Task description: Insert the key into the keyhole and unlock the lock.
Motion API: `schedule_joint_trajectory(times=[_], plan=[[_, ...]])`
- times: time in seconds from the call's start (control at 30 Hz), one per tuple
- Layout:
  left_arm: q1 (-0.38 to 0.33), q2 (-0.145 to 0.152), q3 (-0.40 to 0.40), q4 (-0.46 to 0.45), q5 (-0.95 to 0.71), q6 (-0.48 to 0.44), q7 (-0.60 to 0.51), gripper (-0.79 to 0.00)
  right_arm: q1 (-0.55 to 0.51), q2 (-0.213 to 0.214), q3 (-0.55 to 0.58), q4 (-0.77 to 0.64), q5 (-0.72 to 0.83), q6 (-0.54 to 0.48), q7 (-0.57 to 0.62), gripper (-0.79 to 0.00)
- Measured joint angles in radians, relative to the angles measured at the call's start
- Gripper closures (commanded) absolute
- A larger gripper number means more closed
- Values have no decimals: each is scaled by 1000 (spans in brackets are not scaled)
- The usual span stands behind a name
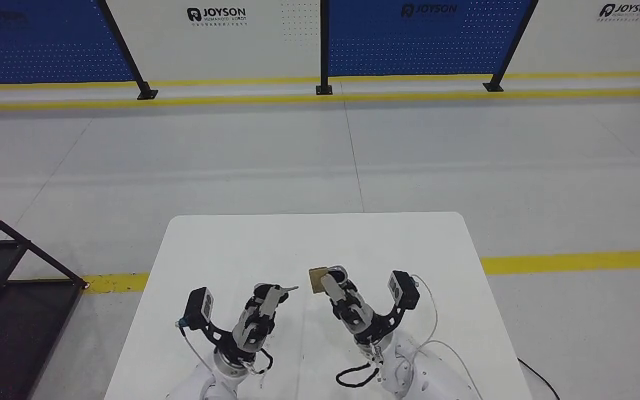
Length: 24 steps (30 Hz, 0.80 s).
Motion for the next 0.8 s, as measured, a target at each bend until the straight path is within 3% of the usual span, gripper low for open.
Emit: schedule_joint_trajectory(times=[0.8], plan=[[-41,-41,44,42,6,1,1,0,-14,-36,21,32,-90,14,-62,0]])
